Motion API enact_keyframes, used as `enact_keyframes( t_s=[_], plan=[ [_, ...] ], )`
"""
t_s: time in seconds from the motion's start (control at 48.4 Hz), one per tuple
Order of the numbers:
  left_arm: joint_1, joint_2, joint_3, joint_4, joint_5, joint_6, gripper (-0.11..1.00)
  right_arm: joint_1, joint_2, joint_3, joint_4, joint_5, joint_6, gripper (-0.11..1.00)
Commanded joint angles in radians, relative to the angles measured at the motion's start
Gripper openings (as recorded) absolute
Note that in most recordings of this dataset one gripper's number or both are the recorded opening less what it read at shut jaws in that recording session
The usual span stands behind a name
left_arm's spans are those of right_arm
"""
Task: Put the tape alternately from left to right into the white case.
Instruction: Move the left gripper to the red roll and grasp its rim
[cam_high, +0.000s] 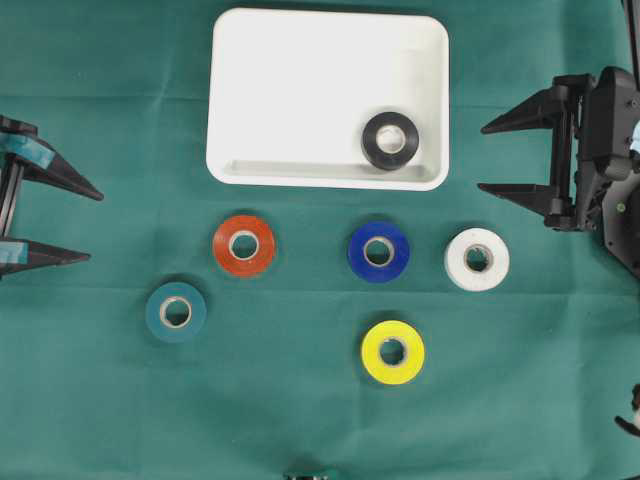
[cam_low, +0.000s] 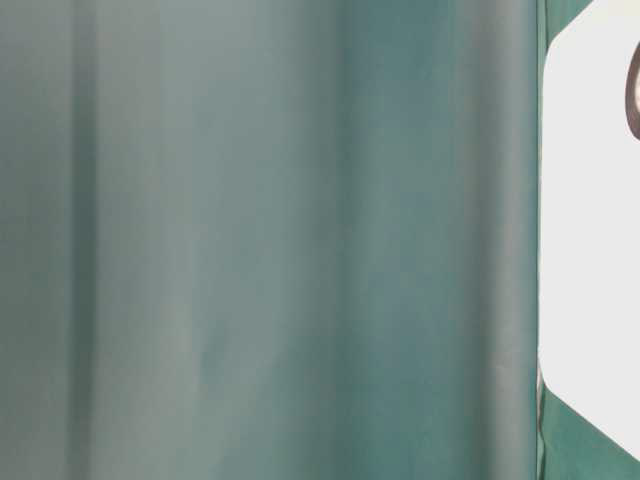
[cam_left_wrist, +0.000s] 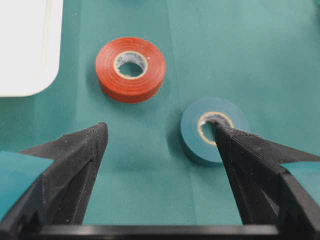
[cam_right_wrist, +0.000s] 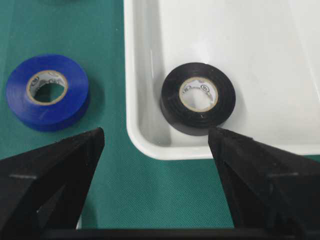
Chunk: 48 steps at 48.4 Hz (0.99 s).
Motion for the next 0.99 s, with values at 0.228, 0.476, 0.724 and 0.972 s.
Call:
enact_keyframes(
  t_s=[0.228,0.476,0.724,0.972],
  plan=[
    [-0.003,0.215,-0.100,0.003,-0.094,0.003,0.91,0.000,0.003,-0.012,-0.003,-0.012,-0.002,0.56],
    [-0.003,0.428,-0.229,0.003,-0.112,0.002,0.91,0.000,0.006,-0.009,-0.003,-0.014,-0.002,0.56],
    [0.000,0.611,-0.365,0.003,-0.112,0.005,0.91,0.002,0.006,-0.003,-0.003,-0.014,-0.002,0.56],
    [0.012,0.732,-0.446,0.003,-0.103,0.005,0.91,0.002,0.006,-0.002,-0.003,-0.014,-0.002,0.56]
  ],
)
